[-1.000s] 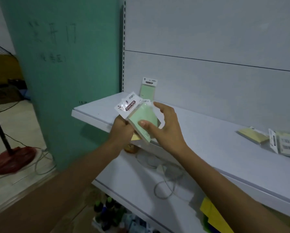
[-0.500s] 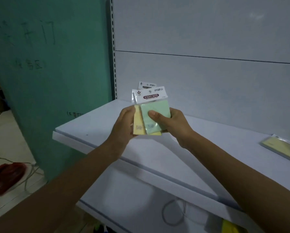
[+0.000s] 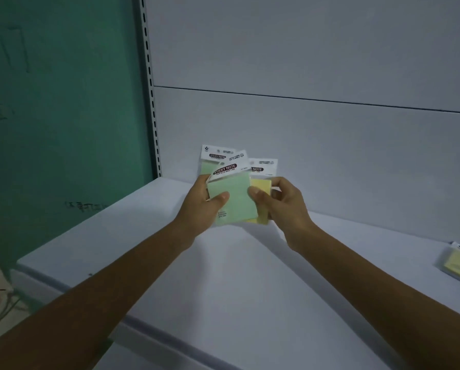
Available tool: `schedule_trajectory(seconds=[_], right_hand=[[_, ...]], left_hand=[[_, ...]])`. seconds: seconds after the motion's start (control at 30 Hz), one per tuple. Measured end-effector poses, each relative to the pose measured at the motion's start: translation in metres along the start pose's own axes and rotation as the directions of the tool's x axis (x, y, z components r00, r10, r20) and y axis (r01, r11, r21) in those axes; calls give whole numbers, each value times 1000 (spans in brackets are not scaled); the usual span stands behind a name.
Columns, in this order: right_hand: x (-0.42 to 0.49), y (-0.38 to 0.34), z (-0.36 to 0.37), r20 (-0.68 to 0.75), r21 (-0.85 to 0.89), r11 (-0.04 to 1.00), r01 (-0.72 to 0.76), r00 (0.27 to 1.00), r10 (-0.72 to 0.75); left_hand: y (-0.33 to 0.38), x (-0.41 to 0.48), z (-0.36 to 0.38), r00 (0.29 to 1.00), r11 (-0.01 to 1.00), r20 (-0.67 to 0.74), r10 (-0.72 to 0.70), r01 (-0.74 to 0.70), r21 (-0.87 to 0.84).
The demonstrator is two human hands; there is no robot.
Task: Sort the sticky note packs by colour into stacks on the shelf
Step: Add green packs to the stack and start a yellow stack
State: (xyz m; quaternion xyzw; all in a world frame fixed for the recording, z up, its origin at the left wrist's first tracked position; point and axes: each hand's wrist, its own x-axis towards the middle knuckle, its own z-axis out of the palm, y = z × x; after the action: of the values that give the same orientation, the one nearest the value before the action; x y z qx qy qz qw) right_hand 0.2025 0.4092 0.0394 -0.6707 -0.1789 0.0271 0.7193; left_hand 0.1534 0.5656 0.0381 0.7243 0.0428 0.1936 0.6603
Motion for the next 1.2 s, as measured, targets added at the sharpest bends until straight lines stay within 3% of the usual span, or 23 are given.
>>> schedule_trajectory(seconds=[0.13,0.23,0.3,0.4,0.53,0.73,0.87,0.9,0.97,1.07,1.2], right_hand=[[25,6,-28,-166,-39,998,47,985,-53],[45,19,-51,-293,-94,993,-66,955,36],[54,31,-60,-340,-218,971,-102,940,22],[63,42,-64,-409,-462,876,-137,909,-74],[67,43,-59,-502,-689,665,-288,851,-151],[65,44,-44,-647,-597,696,-400,752,-122],[53,44,-27,-711,-596,731,-333,643,-286],[51,42,-20,-685,-621,732,-279,648,-334],[49,37,2,-576,-679,712,-180,731,-365],[54,36,45,-384,-747,649,-145,891,-243],[79,40,82,-255,-861,476,-178,961,-103]], left_hand=[[1,30,9,998,997,18,56,-57,42],[-3,52,5,999,997,-8,53,-53,54],[-9,64,0,999,998,8,41,-41,46],[-17,78,-6,996,997,71,53,-57,50],[-24,95,-18,987,992,144,73,-87,87],[-43,108,-43,933,972,340,119,-179,151],[-52,119,-57,911,907,391,132,-270,322],[-54,121,-59,902,883,412,127,-292,367],[-57,125,-62,883,830,444,151,-358,428],[-63,128,-68,862,772,401,311,-475,422],[-75,138,-75,873,859,338,352,-445,255]])
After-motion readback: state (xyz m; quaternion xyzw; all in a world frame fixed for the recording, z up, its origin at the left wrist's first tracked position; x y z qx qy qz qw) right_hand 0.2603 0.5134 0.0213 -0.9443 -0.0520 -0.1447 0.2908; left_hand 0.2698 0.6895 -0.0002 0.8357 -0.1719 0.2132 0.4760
